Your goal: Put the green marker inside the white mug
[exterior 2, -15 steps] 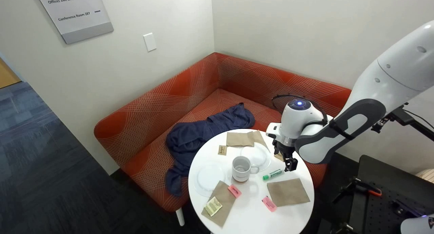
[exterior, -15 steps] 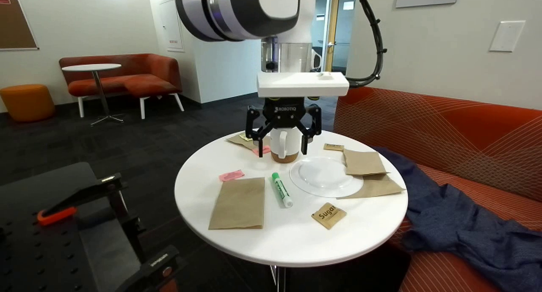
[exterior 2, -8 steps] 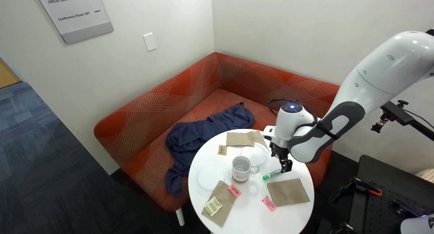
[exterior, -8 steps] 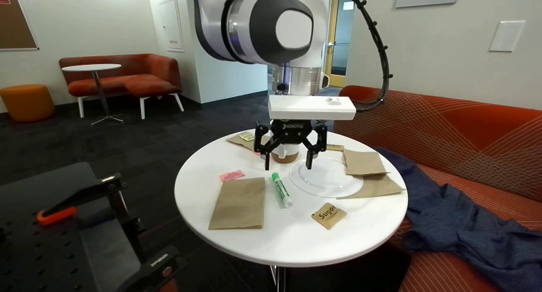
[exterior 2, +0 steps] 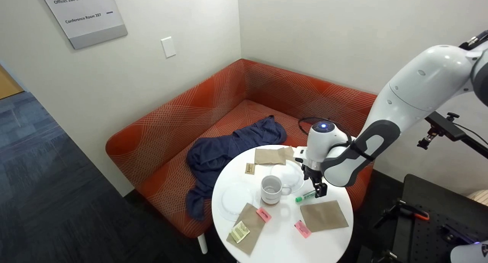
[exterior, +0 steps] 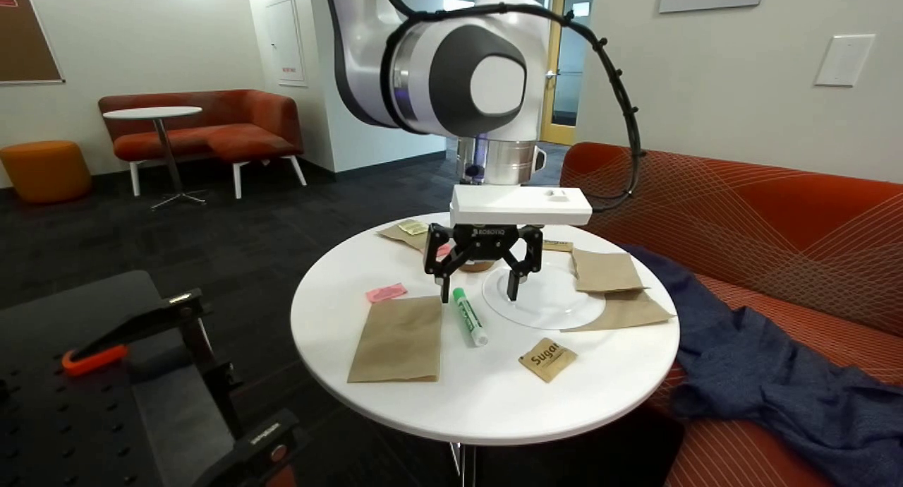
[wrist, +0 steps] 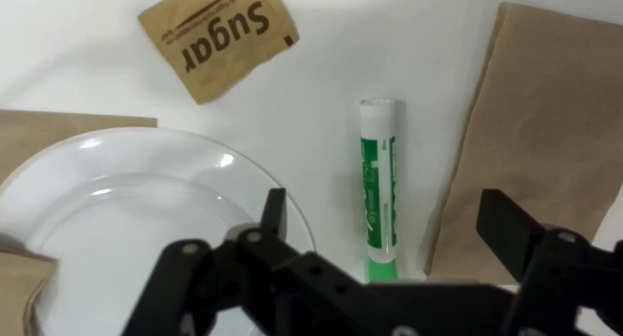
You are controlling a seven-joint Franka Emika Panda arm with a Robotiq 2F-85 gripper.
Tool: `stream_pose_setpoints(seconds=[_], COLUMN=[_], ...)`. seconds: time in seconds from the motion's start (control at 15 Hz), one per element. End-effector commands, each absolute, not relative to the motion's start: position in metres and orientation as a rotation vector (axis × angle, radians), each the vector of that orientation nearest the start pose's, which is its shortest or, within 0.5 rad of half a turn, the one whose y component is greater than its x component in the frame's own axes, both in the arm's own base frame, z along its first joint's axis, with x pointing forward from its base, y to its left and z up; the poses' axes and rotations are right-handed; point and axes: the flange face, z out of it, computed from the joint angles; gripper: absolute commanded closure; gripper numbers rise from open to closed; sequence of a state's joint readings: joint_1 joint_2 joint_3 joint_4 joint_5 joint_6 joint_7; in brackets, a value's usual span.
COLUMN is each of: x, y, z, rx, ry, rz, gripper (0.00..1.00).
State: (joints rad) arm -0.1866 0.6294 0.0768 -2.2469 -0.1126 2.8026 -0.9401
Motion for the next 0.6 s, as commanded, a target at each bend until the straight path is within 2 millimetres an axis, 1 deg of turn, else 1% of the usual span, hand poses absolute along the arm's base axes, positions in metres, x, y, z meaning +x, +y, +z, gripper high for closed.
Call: stream_pose_setpoints(seconds=[0.0,0.47,0.53], x=[0.515,0.52,0.52], y=[-0.045,-0.039,-0.037], z=[0.071,0.06,0.059], rx=[-2.765,-2.746,-2.743], ry=[-1.399,-1.407,-1.408], rz=[0.067,0.079,0.081], gripper=[0.0,0.0,0.03])
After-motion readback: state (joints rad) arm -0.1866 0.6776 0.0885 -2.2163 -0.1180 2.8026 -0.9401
